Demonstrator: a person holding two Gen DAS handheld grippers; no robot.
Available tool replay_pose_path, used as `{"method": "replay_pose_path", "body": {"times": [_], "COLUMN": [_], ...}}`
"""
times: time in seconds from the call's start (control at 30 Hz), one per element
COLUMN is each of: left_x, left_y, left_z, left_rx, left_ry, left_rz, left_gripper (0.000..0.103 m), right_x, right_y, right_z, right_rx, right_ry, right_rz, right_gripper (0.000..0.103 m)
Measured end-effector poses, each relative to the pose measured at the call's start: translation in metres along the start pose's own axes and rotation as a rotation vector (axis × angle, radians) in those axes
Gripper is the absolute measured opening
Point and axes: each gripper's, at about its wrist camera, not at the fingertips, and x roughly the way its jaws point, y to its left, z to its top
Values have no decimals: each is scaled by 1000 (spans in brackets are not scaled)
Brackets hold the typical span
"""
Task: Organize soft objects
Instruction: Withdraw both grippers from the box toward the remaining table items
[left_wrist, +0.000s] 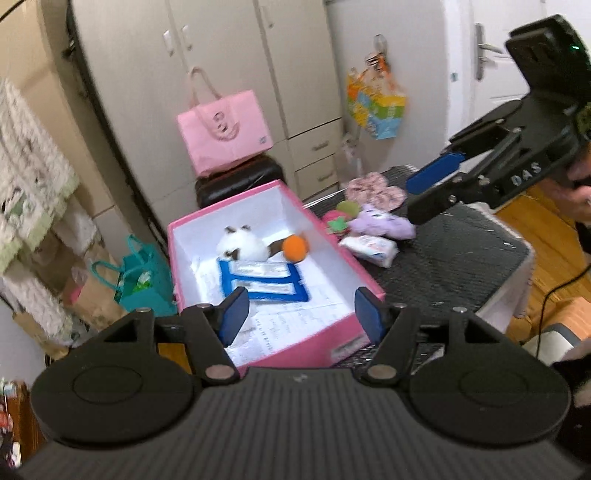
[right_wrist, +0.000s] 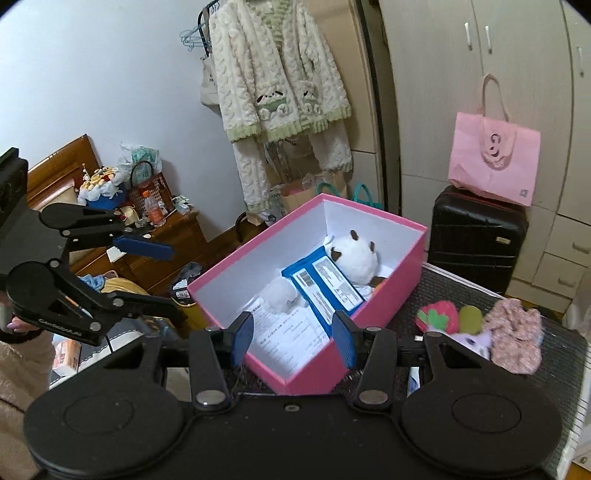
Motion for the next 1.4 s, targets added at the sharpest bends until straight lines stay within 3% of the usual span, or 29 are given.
{"method": "replay_pose_path", "body": {"times": [0.2,0.33,0.47,0.63,0.87,1.17,1.4], "left_x": [1,4,13,38,82,129,176], "left_y": [-45,-84,-106,-116,-116,-121,-125], "left_z": [5,0,1,8,13,18,18], "left_rx": [12,131,160,84,17,-92,-203], "left_ry": [-64,-118,-126,-114,-107,-121,-113], "left_rz": [-147,-115,-126,-162,-112,-91,-33], "left_gripper": [70,70,70,70,70,70,71], "right_x": [-31,-49,-69,-84,-77,-58,-36], "right_y": [-2,-10,-13,-21,-48,-88,-120], "right_z": [-22,-41,-59,-80,-99,-108,-107], "right_rx": [-16,-1,-9,-18,6,23,14], "right_ry": [-34,-59,-86,-126,-123,-130,-137], "right_rz": [-59,-82,-125,-153,-215,-204,-213], "right_gripper": [53,53,53,59,59,60,61]}}
